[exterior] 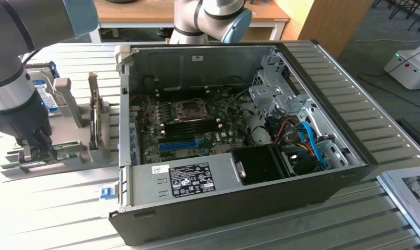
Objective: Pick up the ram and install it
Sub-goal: 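Pick up the ram and move it above insertion slot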
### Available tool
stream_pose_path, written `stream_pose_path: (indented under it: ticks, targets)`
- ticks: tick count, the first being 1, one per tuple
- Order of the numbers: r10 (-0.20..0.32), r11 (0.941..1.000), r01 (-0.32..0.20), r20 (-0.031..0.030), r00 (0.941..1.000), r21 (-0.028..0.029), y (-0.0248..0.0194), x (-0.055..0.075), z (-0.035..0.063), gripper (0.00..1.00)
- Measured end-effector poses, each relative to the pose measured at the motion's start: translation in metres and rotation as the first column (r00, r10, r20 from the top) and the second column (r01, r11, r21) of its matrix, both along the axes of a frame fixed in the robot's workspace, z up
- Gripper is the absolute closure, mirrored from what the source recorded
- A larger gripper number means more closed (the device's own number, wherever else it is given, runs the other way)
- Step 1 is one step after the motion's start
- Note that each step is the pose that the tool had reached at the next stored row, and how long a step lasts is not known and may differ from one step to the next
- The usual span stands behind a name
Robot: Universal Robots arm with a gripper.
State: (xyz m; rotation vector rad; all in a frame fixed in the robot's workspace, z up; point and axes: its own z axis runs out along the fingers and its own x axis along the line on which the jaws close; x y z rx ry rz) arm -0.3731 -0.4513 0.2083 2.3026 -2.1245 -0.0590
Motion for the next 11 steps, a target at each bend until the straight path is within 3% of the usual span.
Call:
stream_pose_path:
  ticks: [11]
  targets:
    - [-0.03,0.9995,0.03,0.0,0.9995,0.0,0.0,0.0,0.0,0.88]
